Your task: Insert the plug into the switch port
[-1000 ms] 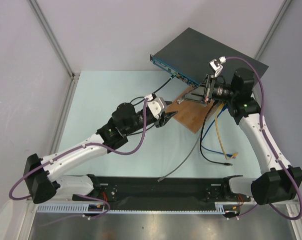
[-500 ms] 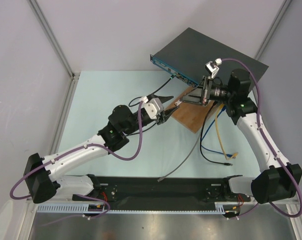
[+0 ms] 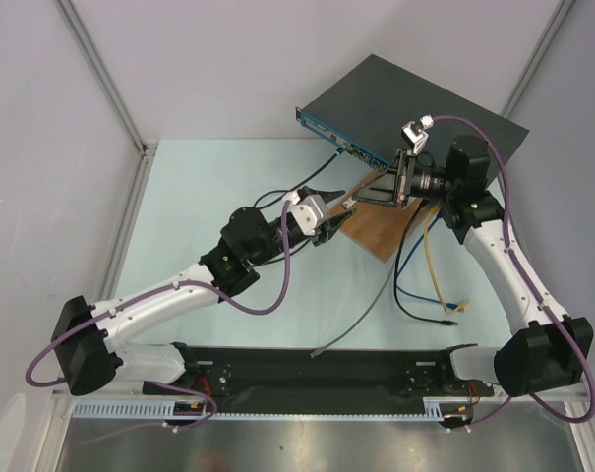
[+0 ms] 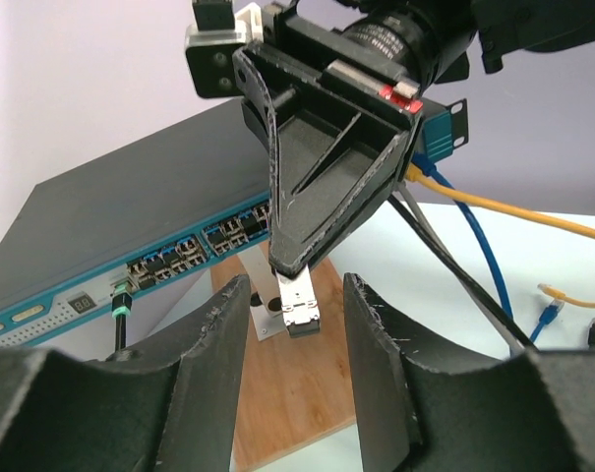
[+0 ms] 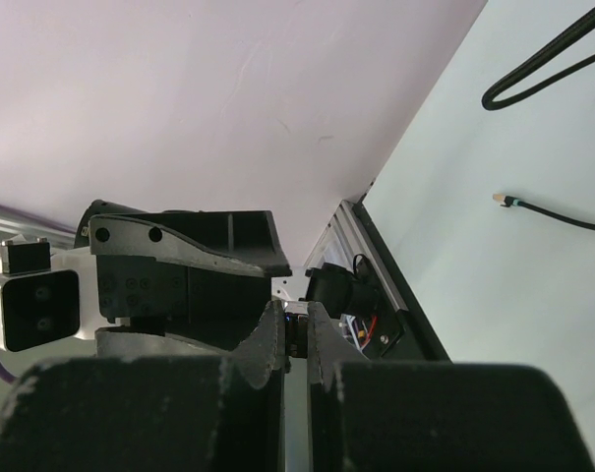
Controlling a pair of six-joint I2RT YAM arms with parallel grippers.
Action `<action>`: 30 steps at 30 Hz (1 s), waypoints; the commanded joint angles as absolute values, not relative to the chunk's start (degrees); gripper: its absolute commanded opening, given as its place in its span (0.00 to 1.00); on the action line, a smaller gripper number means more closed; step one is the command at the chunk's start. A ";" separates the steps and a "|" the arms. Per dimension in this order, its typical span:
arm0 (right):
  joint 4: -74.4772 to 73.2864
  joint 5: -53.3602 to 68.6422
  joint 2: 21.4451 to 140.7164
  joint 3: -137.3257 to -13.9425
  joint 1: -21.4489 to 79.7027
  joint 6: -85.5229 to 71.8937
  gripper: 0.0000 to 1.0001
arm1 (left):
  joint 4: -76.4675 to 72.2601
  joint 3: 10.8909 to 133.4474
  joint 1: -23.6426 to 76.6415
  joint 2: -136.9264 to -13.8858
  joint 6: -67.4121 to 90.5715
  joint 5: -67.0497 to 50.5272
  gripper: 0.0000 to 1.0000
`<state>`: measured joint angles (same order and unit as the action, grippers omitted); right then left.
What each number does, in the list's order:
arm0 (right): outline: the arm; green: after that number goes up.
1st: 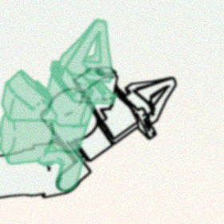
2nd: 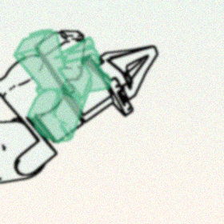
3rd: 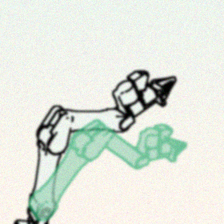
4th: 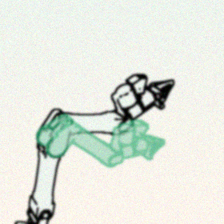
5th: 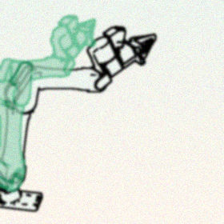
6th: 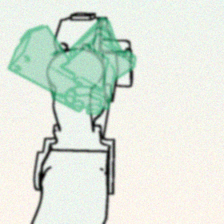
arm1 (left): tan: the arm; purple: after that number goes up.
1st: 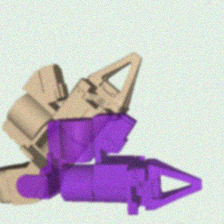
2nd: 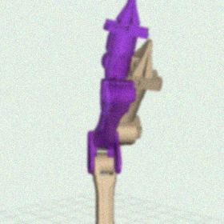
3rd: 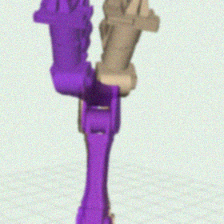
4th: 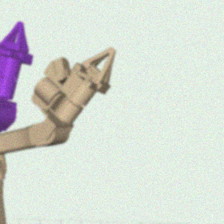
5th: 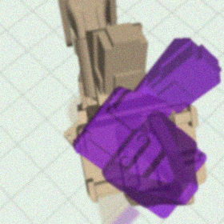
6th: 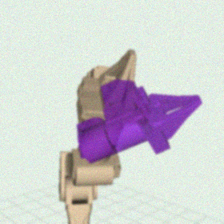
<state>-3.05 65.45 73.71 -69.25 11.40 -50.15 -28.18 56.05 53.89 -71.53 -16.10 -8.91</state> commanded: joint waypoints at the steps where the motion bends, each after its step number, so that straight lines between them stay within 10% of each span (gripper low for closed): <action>1: -0.88 66.62 73.56 -70.58 11.78 -49.92 0.00 | -30.94 55.81 54.23 -71.98 -17.14 -8.26 0.47; 30: -0.79 66.80 73.21 -70.14 11.51 -49.48 0.00 | -31.03 55.11 54.23 -72.07 -17.67 -7.47 0.21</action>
<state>-2.63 65.45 73.71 -69.25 11.42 -50.11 -28.18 55.05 53.89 -72.40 -17.06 -7.64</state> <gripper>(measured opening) 0.065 0.242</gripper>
